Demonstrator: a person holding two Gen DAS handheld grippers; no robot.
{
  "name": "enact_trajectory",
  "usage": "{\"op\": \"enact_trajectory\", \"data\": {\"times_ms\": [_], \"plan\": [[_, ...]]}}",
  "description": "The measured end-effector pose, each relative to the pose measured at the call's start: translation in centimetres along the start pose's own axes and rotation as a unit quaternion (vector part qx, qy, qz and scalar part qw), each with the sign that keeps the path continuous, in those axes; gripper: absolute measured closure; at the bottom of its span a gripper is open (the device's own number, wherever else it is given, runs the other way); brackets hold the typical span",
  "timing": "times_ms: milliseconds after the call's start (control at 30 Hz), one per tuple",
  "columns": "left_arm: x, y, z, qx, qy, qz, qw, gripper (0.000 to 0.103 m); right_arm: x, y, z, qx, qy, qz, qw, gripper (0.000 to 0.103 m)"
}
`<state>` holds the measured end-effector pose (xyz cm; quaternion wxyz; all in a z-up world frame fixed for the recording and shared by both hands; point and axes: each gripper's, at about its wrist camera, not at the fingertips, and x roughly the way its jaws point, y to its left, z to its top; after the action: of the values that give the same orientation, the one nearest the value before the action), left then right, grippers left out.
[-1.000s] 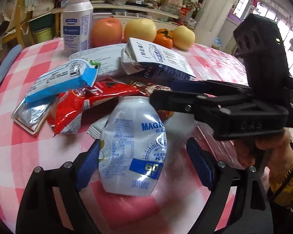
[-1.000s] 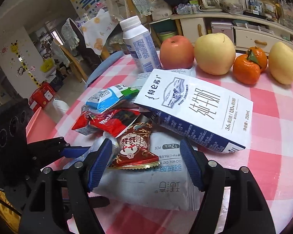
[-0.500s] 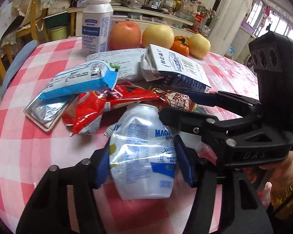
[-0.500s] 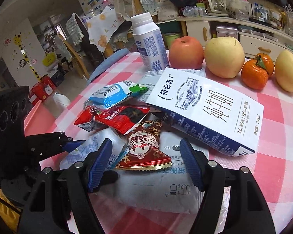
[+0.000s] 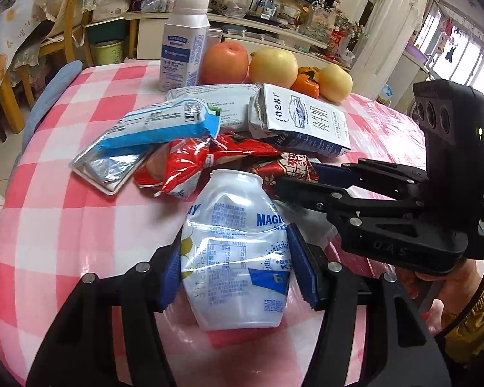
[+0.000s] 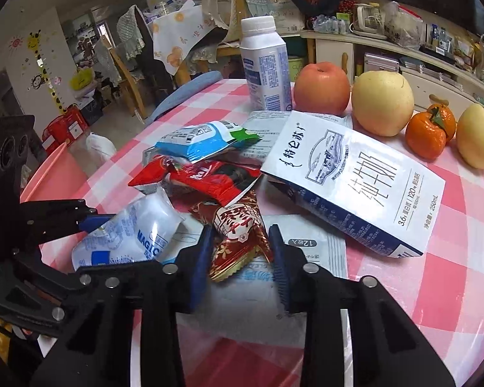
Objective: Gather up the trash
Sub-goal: 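Grasp the white MAGIC yogurt pouch with the left gripper while the right gripper grasps the red-gold candy wrapper, then carry both items over the pink bucket and open both grippers to drop them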
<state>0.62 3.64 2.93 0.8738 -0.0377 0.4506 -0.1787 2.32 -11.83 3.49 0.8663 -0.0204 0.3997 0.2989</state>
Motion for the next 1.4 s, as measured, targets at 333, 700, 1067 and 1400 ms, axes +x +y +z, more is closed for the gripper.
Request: {"op": "enact_trajectory", "data": {"times_ms": [333, 700, 1067, 1400], "plan": [[-2.9, 1.2, -0.2, -0.010, -0.024, 0.004, 0.9996, 0.043, -1.4, 1.8, -1.4, 0.005, -0.017, -0.022, 1.000, 0.075], [-5.5, 2.5, -0.2, -0.033, -0.053, 0.020, 0.9979, 0.043, -4.2, 4.2, -2.3, 0.020, -0.045, -0.026, 0.998, 0.075], [-9.6, 5.6, 0.2, -0.059, -0.094, 0.083, 0.9904, 0.043, -5.3, 10.4, -1.2, -0.008, -0.057, 0.004, 0.998, 0.075], [-16.5, 12.9, -0.3, -0.136, -0.139, 0.177, 0.9649, 0.043, -4.1, 20.9, 2.9, -0.094, -0.064, 0.063, 0.991, 0.075]]}}
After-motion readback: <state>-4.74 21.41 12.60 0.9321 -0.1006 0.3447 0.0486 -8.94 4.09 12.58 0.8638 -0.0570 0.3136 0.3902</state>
